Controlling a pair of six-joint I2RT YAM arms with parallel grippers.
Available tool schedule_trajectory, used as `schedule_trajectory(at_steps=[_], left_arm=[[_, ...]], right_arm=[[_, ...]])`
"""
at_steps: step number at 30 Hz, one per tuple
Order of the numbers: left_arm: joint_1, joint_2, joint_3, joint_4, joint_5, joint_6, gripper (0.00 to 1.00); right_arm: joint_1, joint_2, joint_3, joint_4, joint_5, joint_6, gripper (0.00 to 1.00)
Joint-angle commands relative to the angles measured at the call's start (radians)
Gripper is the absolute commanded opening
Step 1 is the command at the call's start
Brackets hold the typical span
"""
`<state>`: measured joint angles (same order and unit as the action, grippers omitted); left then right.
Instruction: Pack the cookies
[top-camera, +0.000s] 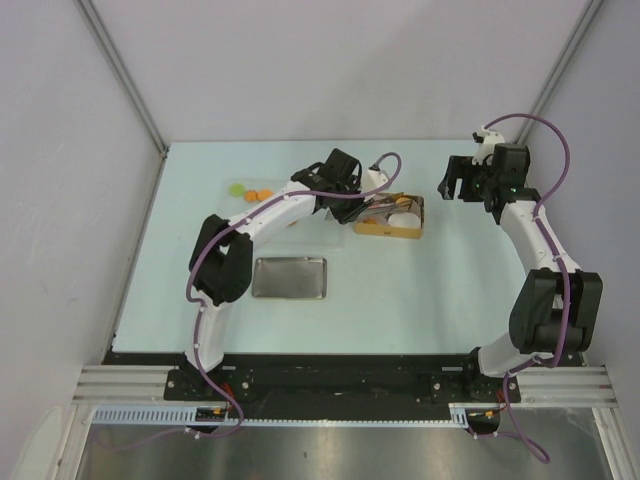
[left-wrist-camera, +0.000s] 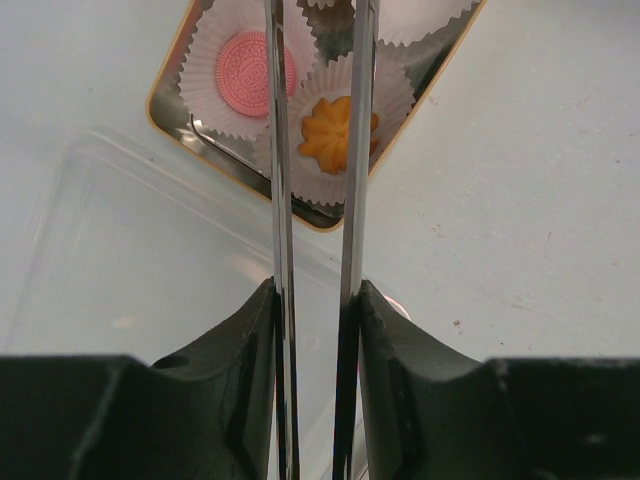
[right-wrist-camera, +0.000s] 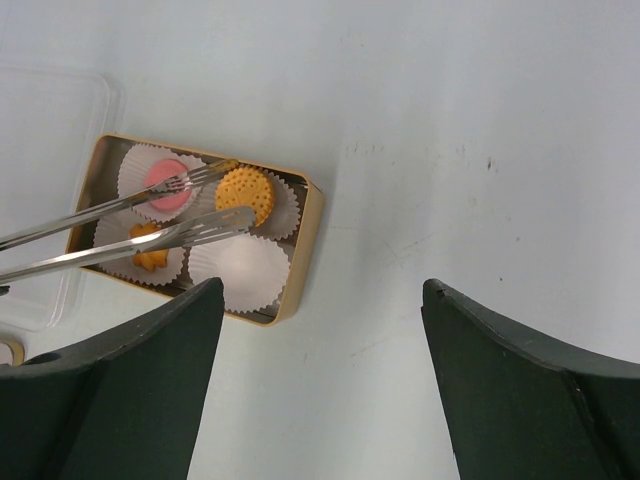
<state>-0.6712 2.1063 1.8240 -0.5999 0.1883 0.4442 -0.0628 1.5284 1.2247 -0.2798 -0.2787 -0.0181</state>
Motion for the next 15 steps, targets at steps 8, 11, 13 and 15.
schedule_trajectory(at_steps=[8, 11, 13, 15], left_arm=[[-0.007, -0.011, 0.050, 0.049, -0.013, -0.018, 0.35], [-0.007, -0.011, 0.051, 0.046, -0.015, -0.018, 0.38], [-0.007, -0.009, 0.052, 0.048, -0.018, -0.018, 0.38], [-0.007, -0.009, 0.052, 0.048, -0.018, -0.018, 0.39]], right_arm=[[-0.008, -0.005, 0.004, 0.004, -0.014, 0.006, 0.84], [-0.008, -0.002, 0.004, 0.001, -0.017, 0.004, 0.84], [-0.009, -0.002, 0.004, 0.002, -0.017, 0.004, 0.84], [-0.009, -0.004, 0.004, 0.002, -0.017, 0.004, 0.84]])
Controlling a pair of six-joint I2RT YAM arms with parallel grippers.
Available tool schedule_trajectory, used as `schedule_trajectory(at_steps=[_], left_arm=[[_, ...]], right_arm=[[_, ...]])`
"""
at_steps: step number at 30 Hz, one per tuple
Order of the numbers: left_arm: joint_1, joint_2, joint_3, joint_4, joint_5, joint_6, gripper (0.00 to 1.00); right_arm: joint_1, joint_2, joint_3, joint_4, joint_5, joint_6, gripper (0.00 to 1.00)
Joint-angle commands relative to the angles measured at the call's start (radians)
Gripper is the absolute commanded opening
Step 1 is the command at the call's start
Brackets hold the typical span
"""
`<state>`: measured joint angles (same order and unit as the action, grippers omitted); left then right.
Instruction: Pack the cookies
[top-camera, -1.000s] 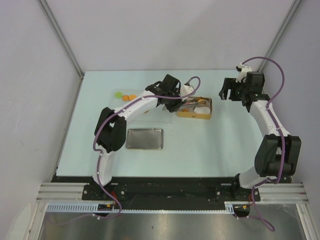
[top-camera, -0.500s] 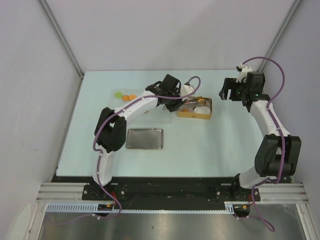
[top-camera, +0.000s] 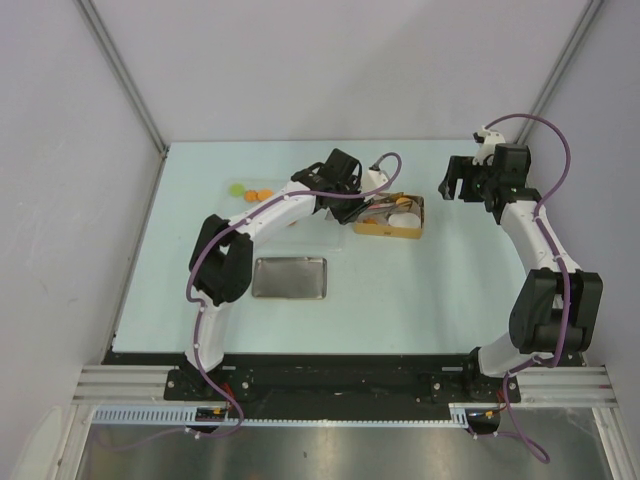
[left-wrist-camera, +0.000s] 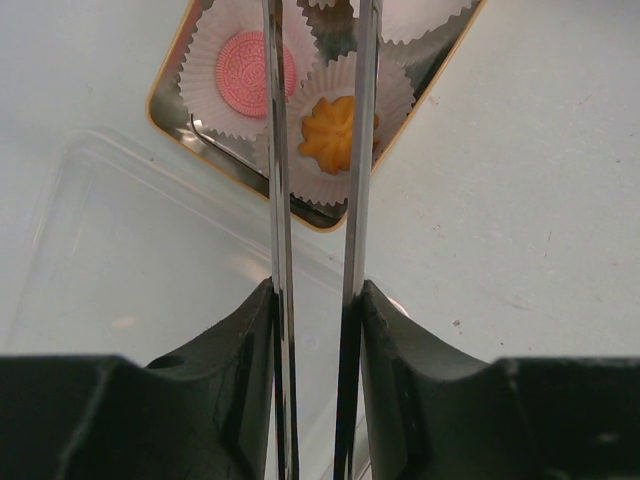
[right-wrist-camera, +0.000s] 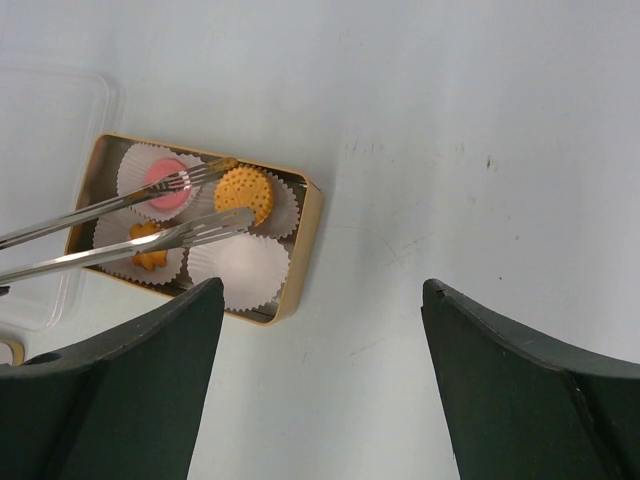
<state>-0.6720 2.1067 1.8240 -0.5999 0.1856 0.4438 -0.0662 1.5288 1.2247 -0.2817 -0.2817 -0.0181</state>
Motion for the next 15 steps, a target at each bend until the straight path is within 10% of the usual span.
schedule_trajectory(at_steps=[1, 15], left_arm=[[-0.006, -0.010, 0.054, 0.049, -0.017, -0.019, 0.39], [-0.006, -0.001, 0.077, 0.035, -0.031, -0.016, 0.42]], right_arm=[[-0.006, -0.002, 0.006, 0.004, -0.014, 0.004, 0.84], [-0.006, 0.004, 0.004, 0.003, -0.016, 0.003, 0.84]])
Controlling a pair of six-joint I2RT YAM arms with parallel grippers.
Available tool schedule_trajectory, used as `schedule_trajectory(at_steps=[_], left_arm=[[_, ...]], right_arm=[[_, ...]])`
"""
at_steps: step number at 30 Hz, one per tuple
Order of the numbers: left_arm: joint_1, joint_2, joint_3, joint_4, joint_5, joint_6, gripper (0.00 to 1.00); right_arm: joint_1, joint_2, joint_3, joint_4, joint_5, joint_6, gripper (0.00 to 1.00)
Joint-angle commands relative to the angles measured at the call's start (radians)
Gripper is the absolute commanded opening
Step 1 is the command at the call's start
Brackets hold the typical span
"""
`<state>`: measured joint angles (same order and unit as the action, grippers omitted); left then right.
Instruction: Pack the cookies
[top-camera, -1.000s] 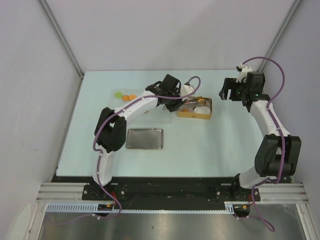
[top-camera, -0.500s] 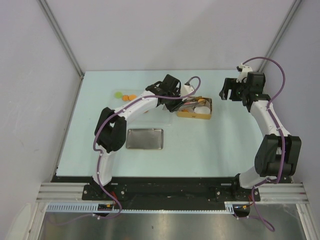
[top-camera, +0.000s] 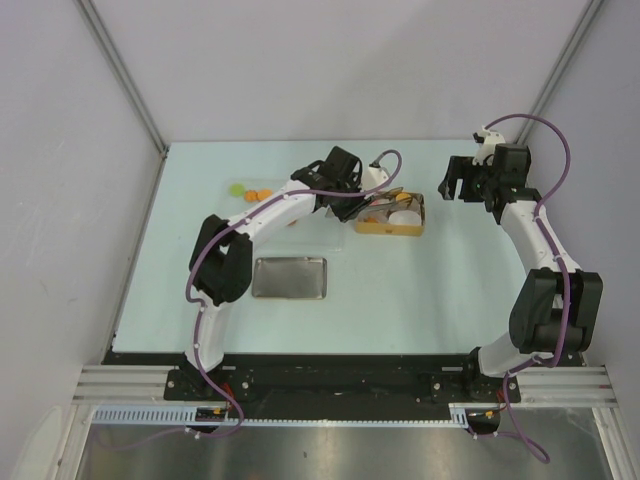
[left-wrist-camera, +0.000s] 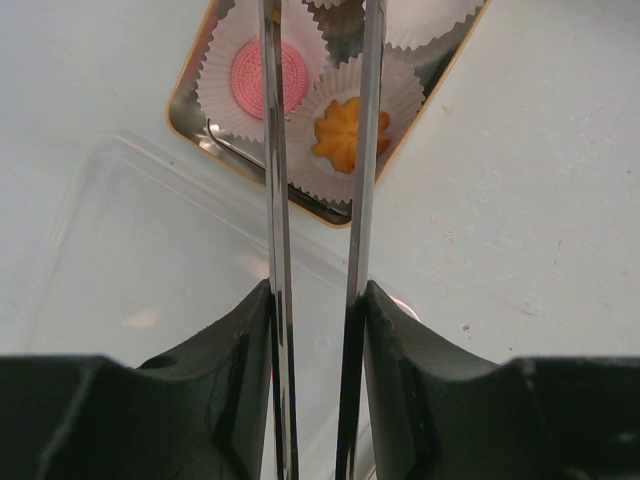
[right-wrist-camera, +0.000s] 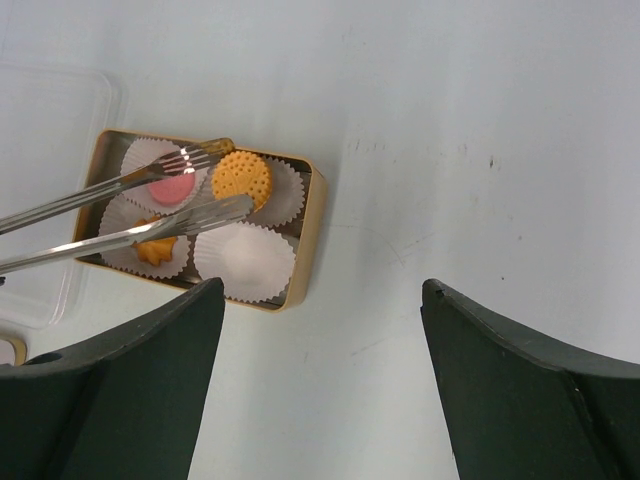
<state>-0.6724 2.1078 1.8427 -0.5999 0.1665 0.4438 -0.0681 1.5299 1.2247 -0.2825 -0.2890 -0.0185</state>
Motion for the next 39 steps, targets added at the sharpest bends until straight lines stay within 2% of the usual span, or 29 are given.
schedule_trajectory(at_steps=[1, 23, 27, 39], left_arm=[[-0.006, 0.000, 0.056, 0.035, -0.013, -0.016, 0.42], [-0.006, -0.006, 0.055, 0.026, -0.013, -0.014, 0.50], [-0.006, -0.060, 0.004, 0.049, -0.012, -0.020, 0.50], [0.008, -0.360, -0.255, 0.088, -0.042, -0.031, 0.49]], right_arm=[[-0.004, 0.003, 0.004, 0.002, -0.009, 0.003, 0.84], [-0.007, 0.009, 0.004, 0.002, -0.015, 0.000, 0.84], [-0.009, 0.009, 0.004, 0.002, -0.016, 0.000, 0.84], [-0.009, 0.010, 0.004, 0.002, -0.027, 0.005, 0.84]])
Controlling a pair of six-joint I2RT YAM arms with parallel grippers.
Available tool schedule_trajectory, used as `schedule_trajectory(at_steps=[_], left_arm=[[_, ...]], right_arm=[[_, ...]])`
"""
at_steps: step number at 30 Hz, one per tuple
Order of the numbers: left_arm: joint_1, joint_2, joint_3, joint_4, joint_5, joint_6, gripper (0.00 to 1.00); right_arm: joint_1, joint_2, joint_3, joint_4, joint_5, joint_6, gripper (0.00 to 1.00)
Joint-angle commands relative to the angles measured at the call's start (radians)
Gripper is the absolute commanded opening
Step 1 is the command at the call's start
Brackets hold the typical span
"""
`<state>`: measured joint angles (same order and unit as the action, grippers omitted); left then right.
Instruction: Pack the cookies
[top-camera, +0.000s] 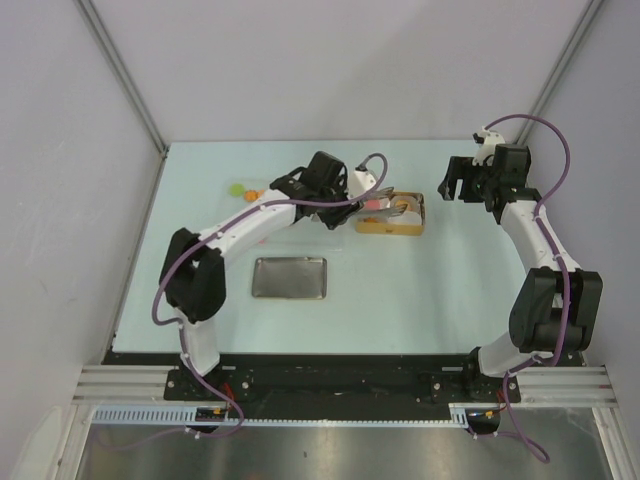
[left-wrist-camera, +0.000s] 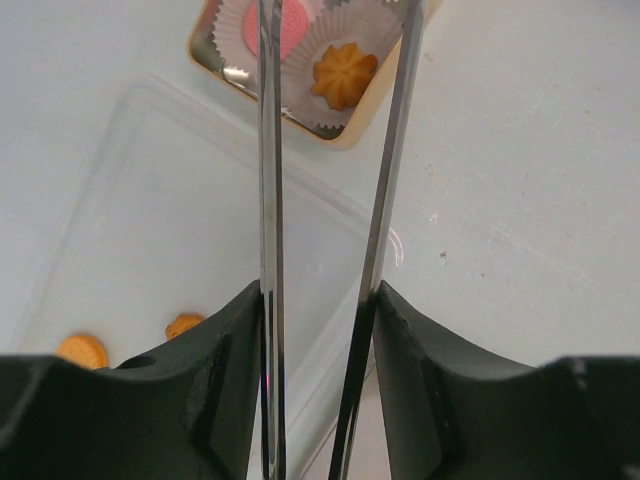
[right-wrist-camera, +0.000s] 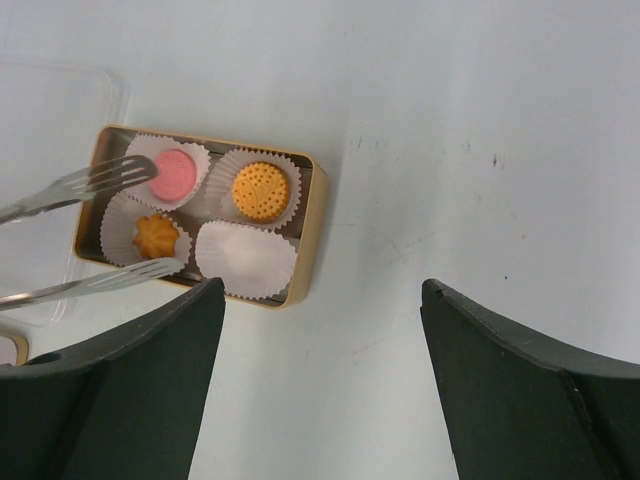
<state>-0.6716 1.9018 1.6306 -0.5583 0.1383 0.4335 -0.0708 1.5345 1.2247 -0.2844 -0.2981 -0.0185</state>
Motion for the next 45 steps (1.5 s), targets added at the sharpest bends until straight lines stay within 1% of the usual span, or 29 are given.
schedule_trajectory(at_steps=[1, 7, 17, 23, 28, 34, 40, 45], left_arm=[[0.012, -0.171, -0.075, 0.047, -0.014, -0.022, 0.49], [0.069, -0.319, -0.201, 0.038, -0.026, -0.024, 0.49], [0.289, -0.555, -0.426, 0.012, -0.016, 0.016, 0.49], [0.412, -0.644, -0.538, 0.015, 0.004, 0.040, 0.49], [0.493, -0.665, -0.598, 0.024, 0.026, 0.059, 0.49], [0.566, -0.658, -0.615, 0.028, 0.058, 0.077, 0.49], [0.581, -0.641, -0.632, 0.026, 0.083, 0.090, 0.49], [0.581, -0.613, -0.660, 0.058, 0.087, 0.086, 0.49]], right_arm=[[-0.006, 0.004, 0.004, 0.004, -0.018, 0.005, 0.84], [-0.006, -0.002, 0.004, 0.002, -0.022, 0.005, 0.84], [-0.004, 0.003, 0.004, 0.007, -0.030, 0.006, 0.84], [-0.001, 0.001, 0.004, 0.007, -0.033, 0.008, 0.84], [0.009, 0.001, 0.004, 0.005, -0.033, 0.008, 0.84], [0.017, 0.003, 0.004, 0.004, -0.029, 0.006, 0.84], [0.019, 0.006, 0.004, 0.004, -0.027, 0.003, 0.84], [0.019, 0.006, 0.004, 0.004, -0.027, 0.002, 0.84]])
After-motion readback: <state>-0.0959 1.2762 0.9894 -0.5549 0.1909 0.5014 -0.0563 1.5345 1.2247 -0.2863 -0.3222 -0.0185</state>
